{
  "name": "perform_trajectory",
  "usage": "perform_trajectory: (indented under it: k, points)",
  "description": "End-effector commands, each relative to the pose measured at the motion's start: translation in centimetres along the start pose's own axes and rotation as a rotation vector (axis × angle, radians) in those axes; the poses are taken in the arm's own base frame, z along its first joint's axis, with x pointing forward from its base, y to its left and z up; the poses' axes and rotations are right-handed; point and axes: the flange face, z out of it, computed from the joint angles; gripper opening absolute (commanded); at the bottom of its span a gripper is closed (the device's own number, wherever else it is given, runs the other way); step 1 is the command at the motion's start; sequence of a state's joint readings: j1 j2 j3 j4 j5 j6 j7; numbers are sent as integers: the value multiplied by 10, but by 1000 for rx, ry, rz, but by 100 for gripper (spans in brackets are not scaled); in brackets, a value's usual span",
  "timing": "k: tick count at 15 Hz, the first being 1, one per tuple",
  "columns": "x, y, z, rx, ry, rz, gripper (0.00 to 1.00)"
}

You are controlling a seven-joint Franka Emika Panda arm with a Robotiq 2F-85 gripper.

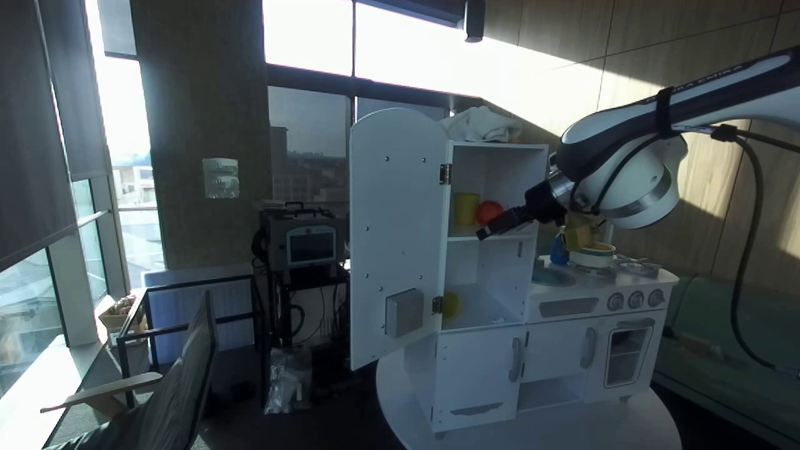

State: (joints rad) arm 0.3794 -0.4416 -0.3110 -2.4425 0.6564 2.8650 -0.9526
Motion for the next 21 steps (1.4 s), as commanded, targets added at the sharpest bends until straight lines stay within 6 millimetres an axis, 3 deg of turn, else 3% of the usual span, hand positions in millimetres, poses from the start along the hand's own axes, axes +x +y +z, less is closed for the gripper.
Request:
perform_trajectory:
  k: [1,8,14,21]
  points:
    - [20,14,0,-45,101,15,100]
    - [50,55,12,-162,190,112,100]
    - [54,95,31,-247,178,185,100]
    - [67,122,50,-337,183,214,100]
